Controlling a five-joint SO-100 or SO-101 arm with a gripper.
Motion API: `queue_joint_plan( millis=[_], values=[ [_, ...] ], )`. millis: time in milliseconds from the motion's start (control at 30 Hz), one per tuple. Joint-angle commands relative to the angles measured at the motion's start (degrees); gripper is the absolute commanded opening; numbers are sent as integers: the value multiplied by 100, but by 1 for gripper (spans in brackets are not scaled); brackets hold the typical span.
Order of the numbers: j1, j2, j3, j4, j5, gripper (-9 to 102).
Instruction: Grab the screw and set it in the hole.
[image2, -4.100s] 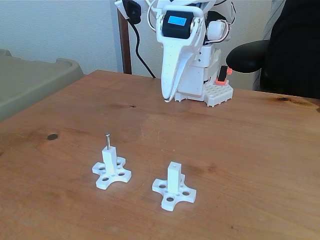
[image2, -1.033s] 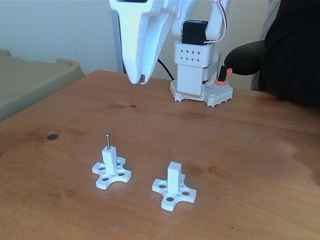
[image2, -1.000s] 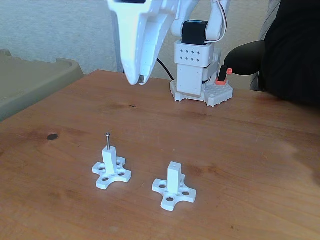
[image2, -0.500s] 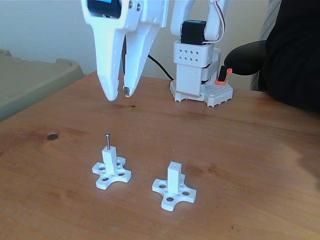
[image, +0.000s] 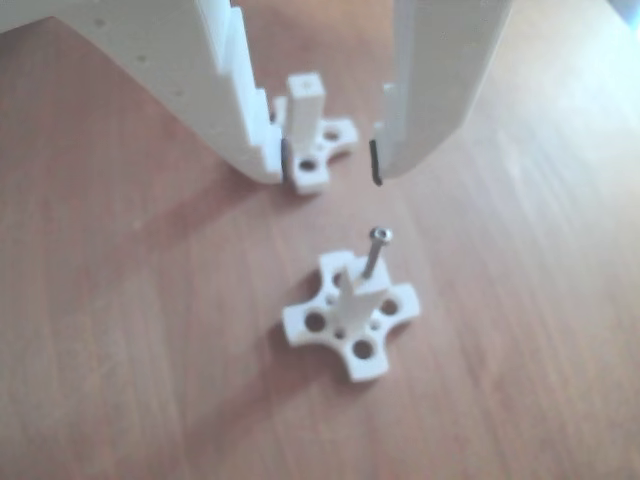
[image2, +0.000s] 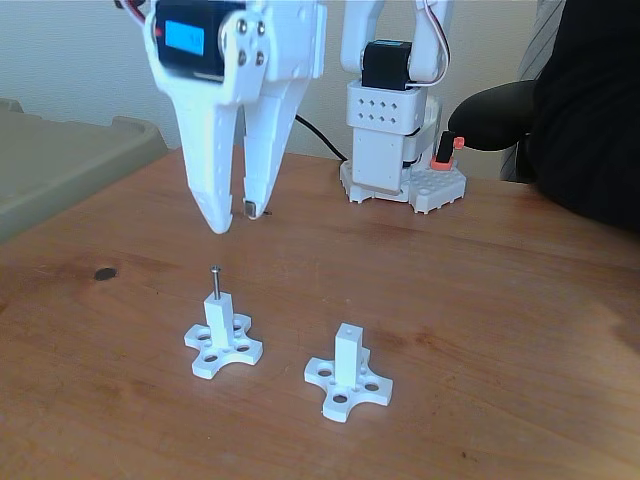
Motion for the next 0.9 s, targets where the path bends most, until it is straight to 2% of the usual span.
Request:
queue_joint_plan(
  millis=[0,867],
  values=[
    [18,-53,-615,-167,35,9],
    [62,-598,-1063,0,26,9]
  ],
)
